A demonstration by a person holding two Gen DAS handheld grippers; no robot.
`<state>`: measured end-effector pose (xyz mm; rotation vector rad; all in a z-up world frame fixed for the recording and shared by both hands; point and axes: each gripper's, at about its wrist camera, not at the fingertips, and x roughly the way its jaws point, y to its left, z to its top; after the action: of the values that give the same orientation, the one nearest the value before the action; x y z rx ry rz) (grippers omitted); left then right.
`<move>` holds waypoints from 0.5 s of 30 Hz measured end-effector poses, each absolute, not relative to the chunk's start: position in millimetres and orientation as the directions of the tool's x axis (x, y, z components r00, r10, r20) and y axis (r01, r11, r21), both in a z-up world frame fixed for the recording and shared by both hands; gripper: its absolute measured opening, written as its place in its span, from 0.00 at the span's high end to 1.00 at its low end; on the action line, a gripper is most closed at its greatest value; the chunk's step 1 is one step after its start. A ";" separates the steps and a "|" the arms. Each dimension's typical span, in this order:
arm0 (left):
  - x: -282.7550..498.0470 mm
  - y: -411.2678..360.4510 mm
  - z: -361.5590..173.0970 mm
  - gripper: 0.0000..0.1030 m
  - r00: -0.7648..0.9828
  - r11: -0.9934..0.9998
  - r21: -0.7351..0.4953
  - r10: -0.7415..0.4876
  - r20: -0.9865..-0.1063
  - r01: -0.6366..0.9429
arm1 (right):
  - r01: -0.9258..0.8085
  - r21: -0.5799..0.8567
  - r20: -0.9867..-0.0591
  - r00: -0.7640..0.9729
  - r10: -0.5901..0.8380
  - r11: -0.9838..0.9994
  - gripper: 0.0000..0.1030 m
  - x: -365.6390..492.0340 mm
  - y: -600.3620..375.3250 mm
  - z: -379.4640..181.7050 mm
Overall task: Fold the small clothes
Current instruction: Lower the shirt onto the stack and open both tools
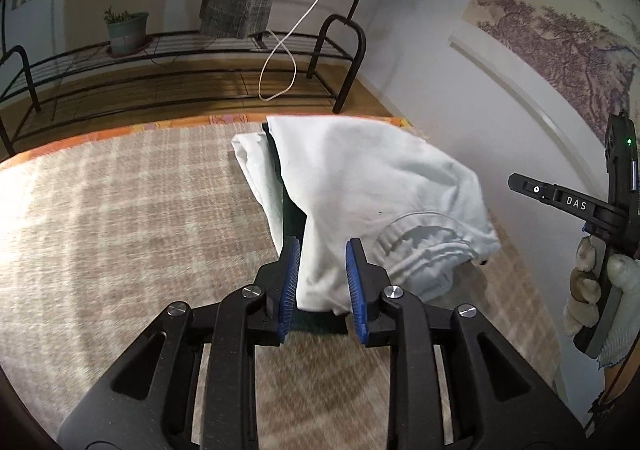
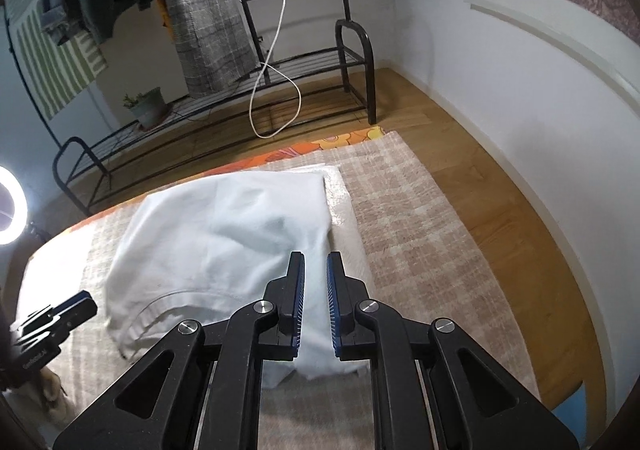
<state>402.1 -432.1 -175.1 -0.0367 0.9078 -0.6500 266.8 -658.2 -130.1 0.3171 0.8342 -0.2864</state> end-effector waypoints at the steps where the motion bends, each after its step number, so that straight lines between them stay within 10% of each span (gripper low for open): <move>1: 396.8 -427.4 -168.6 0.78 0.447 0.809 -0.294 -0.540 -0.713 0.509 | 0.368 0.162 -0.755 0.644 -0.125 0.916 0.90 263.0 -654.6 -124.3; 15: 295.5 -350.0 -56.2 0.78 0.556 0.783 -0.249 -0.591 -0.585 0.571 | 0.327 0.175 -0.655 0.743 -0.138 0.929 0.90 188.0 -567.3 -24.0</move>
<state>295.5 -350.0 -56.2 -0.0311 0.7025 -0.6859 188.0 -567.3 -24.0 0.2885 0.6895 -0.2584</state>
